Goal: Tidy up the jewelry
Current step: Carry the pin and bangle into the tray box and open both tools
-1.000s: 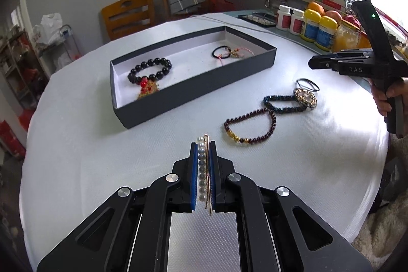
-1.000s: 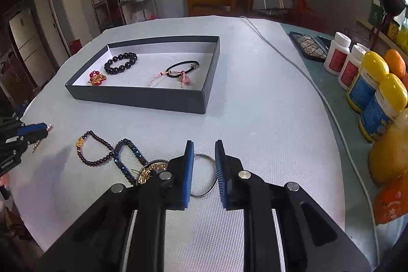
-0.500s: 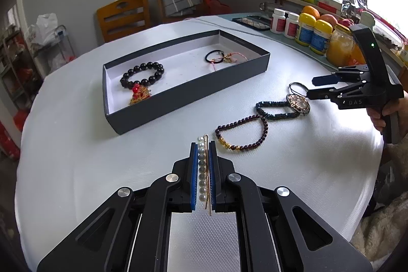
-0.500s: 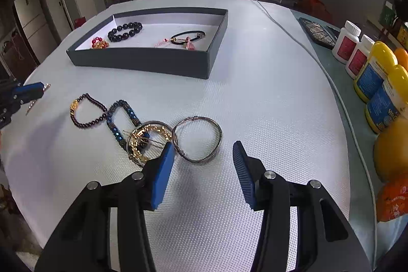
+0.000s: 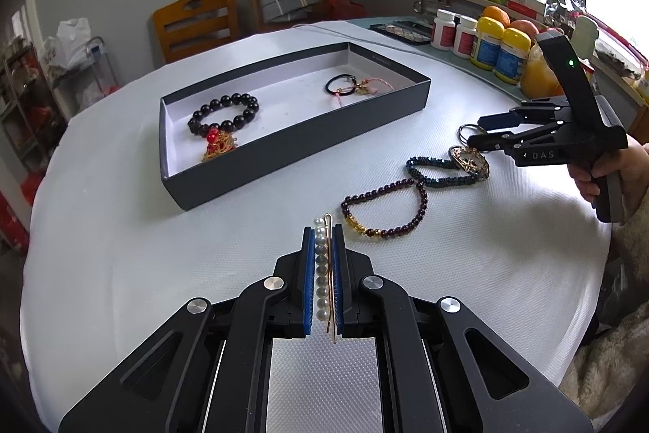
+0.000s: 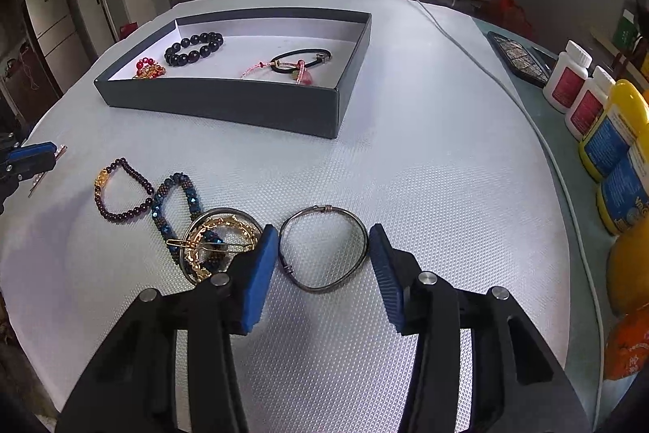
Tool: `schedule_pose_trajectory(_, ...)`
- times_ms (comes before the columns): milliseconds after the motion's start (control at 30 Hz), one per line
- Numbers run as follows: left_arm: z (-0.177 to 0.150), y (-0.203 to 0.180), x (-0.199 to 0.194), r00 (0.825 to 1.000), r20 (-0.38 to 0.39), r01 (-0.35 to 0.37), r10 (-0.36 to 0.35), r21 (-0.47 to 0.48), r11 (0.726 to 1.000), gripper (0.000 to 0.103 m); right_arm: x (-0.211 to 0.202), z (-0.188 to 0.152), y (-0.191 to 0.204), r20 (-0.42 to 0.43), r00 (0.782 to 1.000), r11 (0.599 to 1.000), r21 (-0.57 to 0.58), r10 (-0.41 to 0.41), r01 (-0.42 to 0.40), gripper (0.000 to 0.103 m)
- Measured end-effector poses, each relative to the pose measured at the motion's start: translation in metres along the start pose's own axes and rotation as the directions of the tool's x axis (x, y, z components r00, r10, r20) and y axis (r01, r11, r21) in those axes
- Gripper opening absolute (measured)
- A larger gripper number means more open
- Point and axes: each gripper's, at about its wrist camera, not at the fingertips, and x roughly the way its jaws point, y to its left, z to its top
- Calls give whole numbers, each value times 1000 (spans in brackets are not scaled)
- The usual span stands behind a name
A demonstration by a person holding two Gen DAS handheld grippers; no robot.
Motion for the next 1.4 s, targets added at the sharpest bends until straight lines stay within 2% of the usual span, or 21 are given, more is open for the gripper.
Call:
schedule_pose_trajectory(167, 0, 0, 0, 1000, 1, -1, 1, 1, 1000, 8, -8, 1, -3, 28, 1000, 1000, 23, -14, 13, 45)
schedule_pose_trajectory(300, 2, 6, -1, 1000, 5, -4, 4, -6, 1000, 8, -29, 6, -1, 63, 998, 1000, 19, -21, 20, 45)
schedule_pose_trajectory(433, 20, 14, -3, 999, 33, -14, 14, -1, 1000, 8, -54, 27, 12, 121, 993, 1000, -26, 6, -3, 45)
schedule_pose_trajectory(533, 43, 21, -1, 998, 65, -20, 20, -1, 1000, 8, -57, 50, 23, 153, 988, 998, -57, 27, -19, 45)
schedule_pose_trajectory(767, 97, 37, 47, 995, 80, -59, 61, -33, 998, 8, -10, 116, 51, 176, 983, 997, -60, 58, -48, 45)
schedule_pose_trajectory(967, 108, 54, 92, 998, 50, -36, 42, -120, 992, 8, 51, 156, 58, 115, 991, 998, 12, 67, -69, 46)
schedule_pose_trajectory(1100, 101, 64, 109, 999, 21, -36, 39, -148, 988, 8, 81, 159, 61, 61, 996, 997, 42, 65, -68, 46)
schedule_pose_trajectory(1233, 99, 70, 117, 999, 7, -36, 37, -140, 990, 8, 90, 154, 65, 48, 997, 998, 27, 63, -64, 46)
schedule_pose_trajectory(1400, 93, 70, 126, 1000, -30, 6, -10, -125, 992, 8, 97, 153, 69, 32, 997, 998, 8, 69, -69, 46)
